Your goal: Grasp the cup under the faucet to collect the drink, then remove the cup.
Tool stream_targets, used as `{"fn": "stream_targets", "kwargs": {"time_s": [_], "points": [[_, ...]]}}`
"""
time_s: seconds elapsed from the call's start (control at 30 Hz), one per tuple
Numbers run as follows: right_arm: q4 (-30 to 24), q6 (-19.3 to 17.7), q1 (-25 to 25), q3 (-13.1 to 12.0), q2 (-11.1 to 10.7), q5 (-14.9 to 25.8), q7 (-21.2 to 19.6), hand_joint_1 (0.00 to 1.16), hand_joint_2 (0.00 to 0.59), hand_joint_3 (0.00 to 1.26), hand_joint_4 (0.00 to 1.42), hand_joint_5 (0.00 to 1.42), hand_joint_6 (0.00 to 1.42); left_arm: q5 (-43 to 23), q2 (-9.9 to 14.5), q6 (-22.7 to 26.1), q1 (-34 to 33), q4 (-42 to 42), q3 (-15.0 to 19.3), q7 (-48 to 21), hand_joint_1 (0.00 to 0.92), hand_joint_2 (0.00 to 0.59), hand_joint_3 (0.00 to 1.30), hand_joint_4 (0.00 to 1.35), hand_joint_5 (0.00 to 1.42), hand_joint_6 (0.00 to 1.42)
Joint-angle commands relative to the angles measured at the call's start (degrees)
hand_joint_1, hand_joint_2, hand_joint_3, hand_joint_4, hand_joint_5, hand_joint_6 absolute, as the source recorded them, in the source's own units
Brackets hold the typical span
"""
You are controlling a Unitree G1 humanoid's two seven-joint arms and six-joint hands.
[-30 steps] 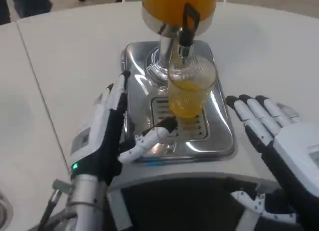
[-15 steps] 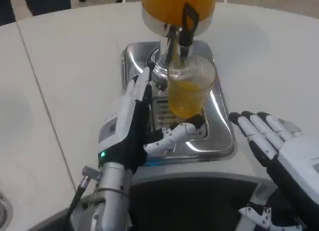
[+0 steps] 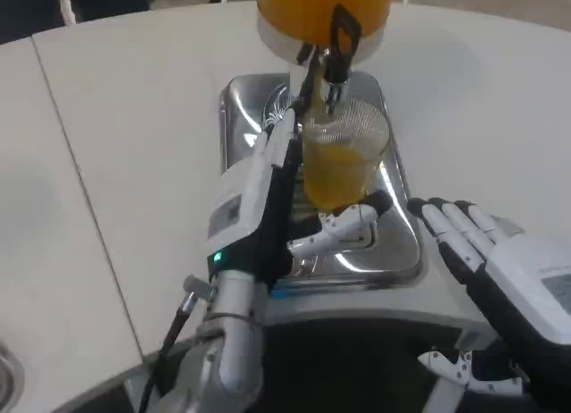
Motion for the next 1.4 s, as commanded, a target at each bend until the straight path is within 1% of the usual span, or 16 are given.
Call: {"fn": "stream_targets", "kwargs": {"time_s": [0.03, 0.27, 0.43, 0.63, 0.73, 0.77, 0.87, 0.93, 1.0, 1.17, 1.2, 1.27, 1.3, 1.33, 1.37, 1.4], "points": [[0.0, 2.2, -0.4, 0.5, 0.8, 0.0, 0.7, 0.65, 0.334, 0.0, 0.0, 0.0, 0.06, -0.8, -0.9, -1.0, -2.0, 3.1, 0.0, 1.8, 0.268, 0.045, 0.0, 0.0, 0.02, 0.05], [-1.4, 5.3, -1.0, 1.6, 1.9, -0.6, 2.1, 0.64, 0.329, 0.0, 0.0, 0.0, 0.06, 0.0, -2.3, 1.2, -4.5, 5.5, -0.9, 3.3, 0.312, 0.043, 0.0, 0.0, 0.09, 0.13], [-2.5, 7.0, -1.0, 1.8, 1.9, -0.8, 3.8, 0.63, 0.327, 0.0, 0.0, 0.0, 0.08, 0.4, -3.3, 3.3, -5.8, 7.3, -1.6, 4.3, 0.369, 0.043, 0.0, 0.0, 0.13, 0.19], [-3.9, 9.1, -1.7, 1.8, 2.0, -0.6, 5.7, 0.63, 0.326, 0.0, 0.0, 0.0, 0.08, 1.1, -5.1, 6.0, -6.4, 8.1, -2.0, 7.8, 0.385, 0.04, 0.0, 0.0, 0.17, 0.22], [-4.0, 10.3, -1.8, 1.8, 2.2, -0.6, 6.4, 0.62, 0.326, 0.0, 0.0, 0.0, 0.08, 0.9, -5.8, 6.8, -6.7, 9.1, -2.3, 9.3, 0.386, 0.039, 0.0, 0.0, 0.23, 0.3], [-4.1, 10.7, -1.7, 1.8, 2.3, -0.4, 6.6, 0.62, 0.326, 0.0, 0.0, 0.0, 0.08, 0.9, -6.1, 7.0, -6.8, 9.4, -2.4, 10.1, 0.386, 0.039, 0.0, 0.01, 0.27, 0.35], [-4.2, 11.2, -1.7, 1.9, 2.1, -0.3, 7.2, 0.62, 0.326, 0.0, 0.0, 0.0, 0.08, 1.3, -6.9, 7.4, -6.7, 9.5, -3.1, 12.2, 0.392, 0.042, 0.04, 0.1, 0.42, 0.58], [-4.0, 11.8, -2.1, 2.1, 2.2, -0.4, 7.5, 0.62, 0.326, 0.0, 0.0, 0.0, 0.08, 1.4, -7.2, 7.6, -6.6, 9.6, -3.5, 13.3, 0.393, 0.043, 0.11, 0.18, 0.52, 0.74], [-3.4, 12.7, -2.7, 2.2, 2.5, -0.1, 7.8, 0.62, 0.323, 0.0, 0.0, 0.0, 0.09, 1.6, -7.6, 8.1, -6.5, 9.9, -3.8, 14.1, 0.393, 0.043, 0.17, 0.25, 0.6, 0.85], [-3.4, 13.9, -3.6, 2.4, 2.5, -0.4, 8.4, 0.61, 0.328, 0.0, 0.0, 0.0, 0.09, 2.0, -8.5, 9.0, -7.4, 11.5, -5.0, 15.6, 0.409, 0.042, 0.26, 0.34, 0.74, 1.01], [-3.7, 14.4, -3.6, 2.3, 2.7, -0.4, 8.4, 0.6, 0.338, 0.0, 0.0, 0.0, 0.09, 1.9, -8.8, 9.1, -7.6, 11.9, -5.2, 16.0, 0.411, 0.042, 0.27, 0.36, 0.76, 1.04], [-4.0, 15.5, -3.6, 2.2, 2.9, -0.9, 8.8, 0.59, 0.34, 0.0, 0.0, 0.0, 0.09, 1.7, -9.8, 9.0, -8.4, 13.4, -5.5, 17.3, 0.428, 0.042, 0.31, 0.41, 0.86, 1.18], [-4.1, 16.0, -3.6, 2.3, 3.0, -1.2, 9.0, 0.59, 0.34, 0.0, 0.0, 0.0, 0.09, 1.5, -10.4, 8.8, -8.7, 14.1, -5.5, 18.0, 0.441, 0.042, 0.35, 0.45, 0.92, 1.26], [-4.2, 16.6, -3.8, 2.3, 3.0, -1.1, 9.6, 0.59, 0.34, 0.0, 0.0, 0.0, 0.09, 1.3, -10.7, 8.7, -8.9, 14.6, -5.5, 18.6, 0.476, 0.041, 0.43, 0.53, 1.01, 1.36], [-4.3, 17.1, -3.9, 2.3, 3.2, -0.9, 9.8, 0.59, 0.341, 0.0, 0.0, 0.0, 0.09, 1.2, -11.1, 8.4, -9.1, 15.1, -5.4, 19.6, 0.489, 0.047, 0.5, 0.63, 1.11, 1.41], [-4.3, 17.2, -4.2, 2.5, 2.8, -1.0, 10.2, 0.59, 0.342, 0.0, 0.0, 0.0, 0.09, 1.1, -11.6, 8.1, -9.4, 16.0, -5.3, 21.3, 0.5, 0.051, 0.61, 0.8, 1.22, 1.42]]}}
